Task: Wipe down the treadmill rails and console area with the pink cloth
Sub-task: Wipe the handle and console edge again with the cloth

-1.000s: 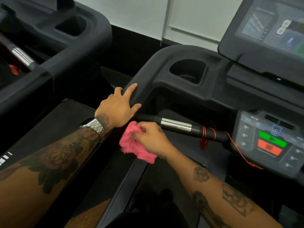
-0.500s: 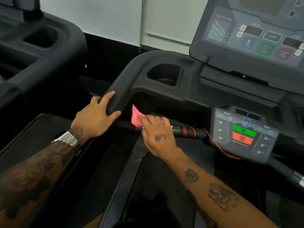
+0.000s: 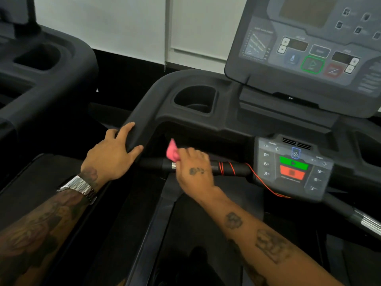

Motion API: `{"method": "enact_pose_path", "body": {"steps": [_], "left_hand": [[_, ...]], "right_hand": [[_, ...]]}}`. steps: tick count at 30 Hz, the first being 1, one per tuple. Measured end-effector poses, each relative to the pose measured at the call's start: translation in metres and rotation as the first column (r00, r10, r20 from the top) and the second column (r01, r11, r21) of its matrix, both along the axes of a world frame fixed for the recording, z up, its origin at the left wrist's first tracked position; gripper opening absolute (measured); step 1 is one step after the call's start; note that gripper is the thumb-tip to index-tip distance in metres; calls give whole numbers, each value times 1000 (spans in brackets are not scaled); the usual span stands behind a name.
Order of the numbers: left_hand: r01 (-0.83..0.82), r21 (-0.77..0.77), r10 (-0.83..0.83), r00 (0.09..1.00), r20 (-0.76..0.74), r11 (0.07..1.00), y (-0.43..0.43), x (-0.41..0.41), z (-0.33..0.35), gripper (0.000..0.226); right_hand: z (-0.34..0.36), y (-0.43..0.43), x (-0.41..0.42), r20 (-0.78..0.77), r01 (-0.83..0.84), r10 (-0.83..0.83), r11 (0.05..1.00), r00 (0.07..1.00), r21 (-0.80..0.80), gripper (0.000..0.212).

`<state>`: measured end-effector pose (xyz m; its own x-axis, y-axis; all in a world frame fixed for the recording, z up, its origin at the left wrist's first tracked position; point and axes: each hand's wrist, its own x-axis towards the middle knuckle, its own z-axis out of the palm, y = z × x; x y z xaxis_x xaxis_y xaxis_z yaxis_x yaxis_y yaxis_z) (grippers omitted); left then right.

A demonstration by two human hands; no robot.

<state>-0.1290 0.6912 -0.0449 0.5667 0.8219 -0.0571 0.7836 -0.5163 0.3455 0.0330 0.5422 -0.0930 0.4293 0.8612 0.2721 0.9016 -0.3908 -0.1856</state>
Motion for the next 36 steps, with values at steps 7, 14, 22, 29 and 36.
{"method": "enact_pose_path", "body": {"steps": [7,14,22,29,36], "left_hand": [[7,36,-6,1000,-28,999,-1,0,1,72],[254,351,-303,948,94,902,-36,58,-1,45],[612,92,-619,776,124,786,-128,174,-19,43],[634,231,-651,759,-7,738,-148,188,-36,45],[642,307,-652,754,-86,702,-153,192,-34,41]], "right_hand": [[54,0,14,-765,7,30,999,644,46,29],[75,-81,62,-486,382,-139,809,863,446,39],[33,-154,105,66,304,-311,947,948,103,61],[31,-230,173,-109,493,-481,834,870,250,64],[30,-172,147,-169,322,-284,904,944,280,59]]}}
